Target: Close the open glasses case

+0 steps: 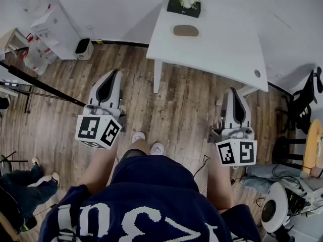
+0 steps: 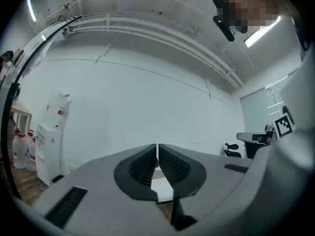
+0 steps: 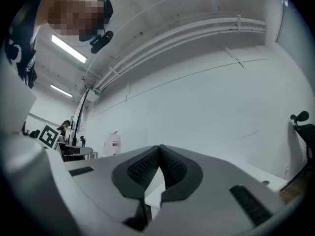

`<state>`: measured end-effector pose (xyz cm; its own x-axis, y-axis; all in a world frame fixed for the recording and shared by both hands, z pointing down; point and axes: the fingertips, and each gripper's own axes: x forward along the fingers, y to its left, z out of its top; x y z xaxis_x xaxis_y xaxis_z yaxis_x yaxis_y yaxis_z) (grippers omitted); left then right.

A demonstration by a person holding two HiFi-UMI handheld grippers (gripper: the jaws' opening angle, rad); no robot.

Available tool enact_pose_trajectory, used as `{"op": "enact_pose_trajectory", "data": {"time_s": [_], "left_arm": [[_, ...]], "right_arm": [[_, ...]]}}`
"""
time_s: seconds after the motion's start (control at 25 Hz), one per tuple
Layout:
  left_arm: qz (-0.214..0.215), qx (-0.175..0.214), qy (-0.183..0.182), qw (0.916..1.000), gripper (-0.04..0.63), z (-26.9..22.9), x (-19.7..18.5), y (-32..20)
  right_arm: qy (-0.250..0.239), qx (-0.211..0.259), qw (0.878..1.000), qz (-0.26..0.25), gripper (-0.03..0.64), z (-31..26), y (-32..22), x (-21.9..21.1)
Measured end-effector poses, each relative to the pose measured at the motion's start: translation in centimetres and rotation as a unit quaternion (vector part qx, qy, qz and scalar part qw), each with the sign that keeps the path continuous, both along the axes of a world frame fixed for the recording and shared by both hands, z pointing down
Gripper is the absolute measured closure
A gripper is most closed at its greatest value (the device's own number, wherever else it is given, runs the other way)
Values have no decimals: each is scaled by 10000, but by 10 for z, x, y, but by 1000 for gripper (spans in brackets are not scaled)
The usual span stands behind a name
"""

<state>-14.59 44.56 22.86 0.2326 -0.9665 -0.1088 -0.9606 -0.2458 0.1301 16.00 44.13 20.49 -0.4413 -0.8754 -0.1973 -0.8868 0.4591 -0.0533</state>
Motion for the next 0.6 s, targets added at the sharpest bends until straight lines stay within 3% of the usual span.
{"op": "enact_pose_trajectory", "data": {"time_s": [0.44, 0.6], "left_arm": [[51, -31, -21, 10000, 571, 4, 13, -9], [65, -34, 7, 10000, 571, 3, 12, -9]], "right_arm": [[-69, -104, 9999, -24, 592, 10, -5, 6], [-342, -104, 9994, 17, 592, 6, -6, 9]]}}
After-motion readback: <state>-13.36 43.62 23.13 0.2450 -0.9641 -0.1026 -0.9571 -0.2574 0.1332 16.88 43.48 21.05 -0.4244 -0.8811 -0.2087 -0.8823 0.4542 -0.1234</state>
